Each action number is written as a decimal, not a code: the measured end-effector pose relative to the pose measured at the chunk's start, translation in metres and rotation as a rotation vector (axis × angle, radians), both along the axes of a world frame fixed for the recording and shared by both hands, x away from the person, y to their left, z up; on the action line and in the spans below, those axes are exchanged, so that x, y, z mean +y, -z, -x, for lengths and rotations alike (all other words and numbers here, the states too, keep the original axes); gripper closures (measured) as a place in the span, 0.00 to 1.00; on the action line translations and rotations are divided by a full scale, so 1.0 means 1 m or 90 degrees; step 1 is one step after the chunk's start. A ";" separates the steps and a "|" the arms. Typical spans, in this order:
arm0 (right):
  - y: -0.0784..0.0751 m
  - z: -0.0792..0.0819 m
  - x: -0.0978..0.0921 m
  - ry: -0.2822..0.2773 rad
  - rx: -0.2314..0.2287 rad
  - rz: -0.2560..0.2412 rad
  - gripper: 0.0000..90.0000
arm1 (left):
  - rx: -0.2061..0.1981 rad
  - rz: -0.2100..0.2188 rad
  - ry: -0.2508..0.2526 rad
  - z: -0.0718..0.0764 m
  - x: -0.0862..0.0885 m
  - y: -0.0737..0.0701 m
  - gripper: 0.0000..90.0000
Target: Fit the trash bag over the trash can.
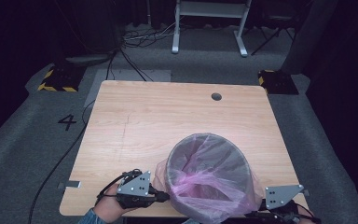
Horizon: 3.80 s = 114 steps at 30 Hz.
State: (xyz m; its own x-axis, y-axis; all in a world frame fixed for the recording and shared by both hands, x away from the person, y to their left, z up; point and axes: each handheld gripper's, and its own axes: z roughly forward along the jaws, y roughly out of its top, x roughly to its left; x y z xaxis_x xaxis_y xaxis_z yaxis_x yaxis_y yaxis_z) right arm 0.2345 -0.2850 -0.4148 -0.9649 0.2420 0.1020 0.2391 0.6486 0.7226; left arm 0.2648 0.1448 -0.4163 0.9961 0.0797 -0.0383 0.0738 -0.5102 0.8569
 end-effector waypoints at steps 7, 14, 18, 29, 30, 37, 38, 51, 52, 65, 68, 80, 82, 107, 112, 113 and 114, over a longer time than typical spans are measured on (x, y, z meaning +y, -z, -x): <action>-0.024 0.007 -0.027 0.084 -0.083 -0.136 0.48 | -0.008 0.053 -0.018 0.003 0.008 -0.004 0.99; -0.032 0.014 -0.039 0.138 -0.133 -0.137 0.37 | -0.036 0.095 -0.022 0.013 0.015 -0.018 0.99; -0.038 0.017 -0.040 0.137 -0.141 -0.144 0.36 | -0.045 0.101 -0.027 0.015 0.017 -0.023 0.99; -0.046 0.013 -0.021 0.078 -0.093 -0.094 1.00 | -0.040 0.088 -0.008 0.012 0.008 -0.023 0.99; -0.042 0.012 -0.020 0.076 -0.085 -0.079 1.00 | -0.036 0.083 -0.007 0.010 0.007 -0.021 0.99; -0.011 -0.004 -0.021 0.086 -0.016 -0.037 1.00 | -0.012 0.068 -0.007 0.005 0.002 -0.009 0.99; -0.009 -0.005 -0.022 0.088 -0.011 -0.038 1.00 | -0.012 0.065 -0.005 0.005 0.001 -0.008 0.99; -0.004 -0.005 -0.009 0.043 0.013 -0.022 1.00 | 0.006 0.001 0.026 0.001 -0.005 0.011 1.00; -0.001 -0.006 -0.009 0.042 0.018 -0.015 1.00 | 0.002 0.002 0.026 0.002 -0.006 0.010 1.00; 0.051 -0.039 -0.024 0.124 0.089 0.024 1.00 | 0.047 -0.026 -0.059 -0.016 0.005 0.032 1.00; 0.054 -0.038 -0.027 0.131 0.090 0.011 1.00 | 0.049 0.000 -0.064 -0.013 0.011 0.031 0.97; 0.008 -0.001 -0.038 0.076 -0.015 -0.082 0.32 | 0.011 0.108 -0.097 0.006 0.017 0.000 0.39; 0.003 0.003 -0.040 0.069 -0.019 -0.077 0.30 | 0.000 0.089 -0.099 0.006 0.008 -0.001 0.38; -0.027 0.021 -0.062 0.120 -0.070 -0.113 0.29 | -0.016 0.092 -0.129 0.007 -0.002 -0.016 1.00; -0.041 0.020 -0.038 0.111 -0.102 -0.154 0.41 | -0.017 0.090 -0.130 0.005 -0.003 -0.016 1.00; -0.042 0.017 -0.032 0.109 -0.099 -0.148 0.53 | -0.018 0.090 -0.131 0.004 -0.003 -0.016 1.00; -0.041 0.013 -0.027 0.103 -0.092 -0.136 0.68 | -0.019 0.090 -0.134 0.003 -0.004 -0.016 1.00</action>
